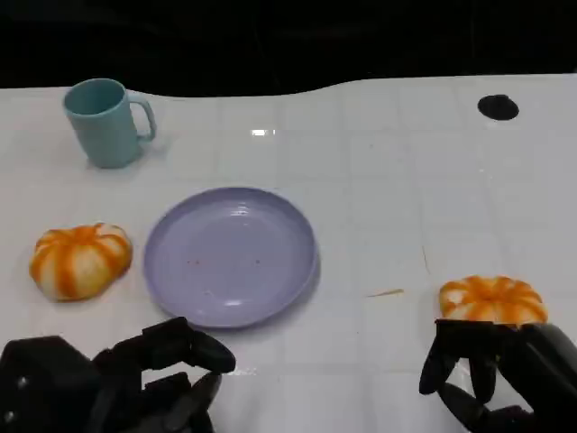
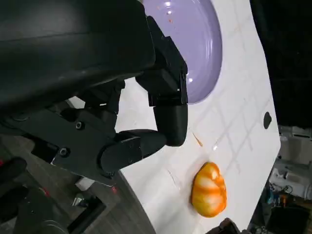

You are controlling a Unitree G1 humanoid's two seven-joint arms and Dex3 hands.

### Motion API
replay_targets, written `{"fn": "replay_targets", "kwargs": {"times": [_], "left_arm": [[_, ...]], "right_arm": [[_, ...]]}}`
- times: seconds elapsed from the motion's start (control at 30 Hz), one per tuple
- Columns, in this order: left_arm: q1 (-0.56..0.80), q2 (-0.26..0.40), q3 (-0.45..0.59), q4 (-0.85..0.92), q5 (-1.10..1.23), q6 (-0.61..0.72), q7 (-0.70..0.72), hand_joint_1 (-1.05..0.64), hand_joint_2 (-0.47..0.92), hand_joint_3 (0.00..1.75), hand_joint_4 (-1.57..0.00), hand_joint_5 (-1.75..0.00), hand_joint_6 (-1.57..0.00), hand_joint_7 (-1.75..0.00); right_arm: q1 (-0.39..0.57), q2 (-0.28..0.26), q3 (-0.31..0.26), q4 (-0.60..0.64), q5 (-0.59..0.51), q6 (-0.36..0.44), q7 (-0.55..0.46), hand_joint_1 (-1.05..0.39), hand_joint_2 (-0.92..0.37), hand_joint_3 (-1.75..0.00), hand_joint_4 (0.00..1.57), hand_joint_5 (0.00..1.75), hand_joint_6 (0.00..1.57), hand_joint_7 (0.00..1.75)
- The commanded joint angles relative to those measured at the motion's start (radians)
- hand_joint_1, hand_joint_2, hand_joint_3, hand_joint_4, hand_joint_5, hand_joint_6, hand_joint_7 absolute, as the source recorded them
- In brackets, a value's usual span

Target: Grasp the bread from the table and place it into the plate.

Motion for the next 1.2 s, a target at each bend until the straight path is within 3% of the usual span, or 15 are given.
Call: {"fn": "replay_targets", "kwargs": {"times": [0.03, 0.63, 0.8, 0.93, 1.07, 1.2], "left_arm": [[0.003, 0.017, 0.006, 0.008, 0.003, -0.024, -0.011, -0.28, 0.74, 0.79, -0.68, -1.75, -0.63, -1.3], [0.003, 0.01, 0.008, 0.002, -0.004, -0.007, -0.004, -0.28, 0.76, 0.76, -0.67, -1.75, -0.63, -1.29], [0.004, 0.01, 0.01, 0.002, -0.007, -0.007, -0.005, -0.28, 0.76, 0.75, -0.67, -1.75, -0.63, -1.3], [0.002, 0.018, 0.007, 0.006, 0.003, -0.015, -0.008, -0.29, 0.77, 0.75, -0.68, -1.75, -0.63, -1.3], [0.002, 0.02, 0.005, 0.012, 0.007, -0.029, -0.012, -0.29, 0.77, 0.74, -0.69, -1.75, -0.64, -1.31], [0.002, 0.019, 0.007, 0.014, 0.004, -0.025, -0.01, -0.29, 0.77, 0.73, -0.7, -1.75, -0.64, -1.31]], "right_arm": [[-0.003, -0.01, -0.008, 0.001, 0.003, 0.001, -0.007, -0.2, -0.33, -1.23, 0.9, 1.74, 0.86, 1.31], [-0.003, -0.007, -0.011, 0.003, 0.011, -0.003, -0.009, -0.19, -0.33, -1.22, 0.91, 1.73, 0.86, 1.28], [0.003, -0.007, -0.019, -0.036, 0.015, 0.026, 0.001, -0.2, -0.33, -1.15, 0.82, 1.72, 0.88, 1.01], [0.01, -0.011, -0.02, -0.084, -0.003, 0.066, 0.009, -0.22, -0.34, -1.08, 0.8, 1.51, 0.89, 0.84], [0.013, -0.023, -0.022, -0.127, -0.03, 0.086, 0.011, -0.24, -0.36, -0.98, 0.84, 1.33, 0.91, 0.71], [0.008, -0.04, -0.028, -0.157, -0.06, 0.087, 0.012, -0.23, -0.35, -0.93, 0.82, 1.33, 0.91, 0.65]]}}
